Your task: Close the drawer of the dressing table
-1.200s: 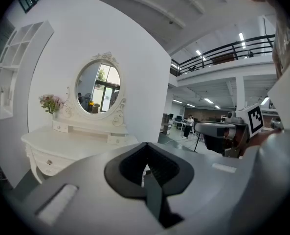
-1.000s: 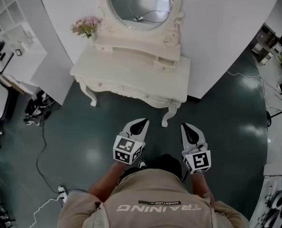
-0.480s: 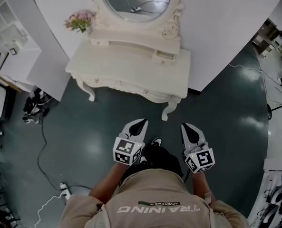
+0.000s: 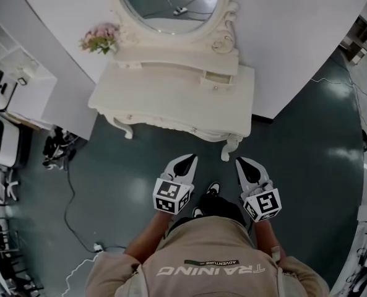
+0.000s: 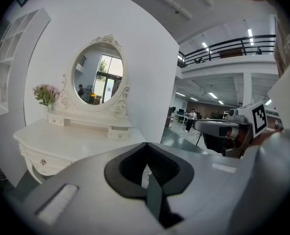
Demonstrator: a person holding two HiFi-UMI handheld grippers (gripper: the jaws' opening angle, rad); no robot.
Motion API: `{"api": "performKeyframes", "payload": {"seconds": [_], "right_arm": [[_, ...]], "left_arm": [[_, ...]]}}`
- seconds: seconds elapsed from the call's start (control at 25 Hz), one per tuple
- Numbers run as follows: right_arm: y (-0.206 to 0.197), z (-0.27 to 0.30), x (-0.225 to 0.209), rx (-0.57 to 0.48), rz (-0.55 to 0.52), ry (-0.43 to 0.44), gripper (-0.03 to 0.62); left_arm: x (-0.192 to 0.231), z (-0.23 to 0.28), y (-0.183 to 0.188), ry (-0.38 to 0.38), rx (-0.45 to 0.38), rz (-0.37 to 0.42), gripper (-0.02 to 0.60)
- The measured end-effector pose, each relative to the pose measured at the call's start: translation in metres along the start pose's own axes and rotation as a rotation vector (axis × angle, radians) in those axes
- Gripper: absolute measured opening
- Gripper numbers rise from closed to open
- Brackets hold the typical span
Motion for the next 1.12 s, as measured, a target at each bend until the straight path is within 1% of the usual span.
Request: {"api": "performKeyframes", "payload": {"seconds": [0.08, 0.12, 0.28, 0.4, 0.52, 0.72, 0.88, 1.12], "right_arm": [[0.003, 0.010, -0.014, 0.010, -0.062, -0.014, 0.002], [0.005, 0.015, -0.021, 0.009, -0.075, -0.014, 0.002], [0.019, 0.040, -0.056, -0.016, -0.083, 0.010, 0.002], [0.026, 0.060, -0.079, -0.036, -0.088, 0.033, 0.002], [0.029, 0.078, -0.094, -0.038, -0.074, 0.066, 0.002], [0.032, 0.090, -0.103, -0.020, -0.050, 0.116, 0.002], [0.035, 0.101, -0.108, -0.034, -0.032, 0.121, 0.002], [0.035, 0.121, -0.111, -0.005, -0.010, 0.133, 0.002]], "left_arm": [[0.007, 0.015, 0.018, 0.010, -0.001, 0.007, 0.018], [0.010, 0.021, 0.028, 0.015, -0.003, 0.012, 0.018], [0.020, 0.047, 0.068, 0.034, -0.018, 0.044, 0.018], [0.026, 0.065, 0.082, 0.045, -0.014, 0.047, 0.018], [0.031, 0.079, 0.083, 0.057, 0.009, 0.019, 0.018], [0.036, 0.086, 0.084, 0.084, 0.036, -0.030, 0.018], [0.045, 0.092, 0.085, 0.093, 0.064, -0.047, 0.018], [0.062, 0.102, 0.085, 0.085, 0.084, -0.084, 0.018]]}}
Point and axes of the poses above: the fingertips, and each gripper's own axes: z forward along the fingers, x to its left, y out of its top, the point moved 6 cm from there along -z, backward along the fingers, and after that the axes turned 12 degrees about x, right-handed, at the moved point
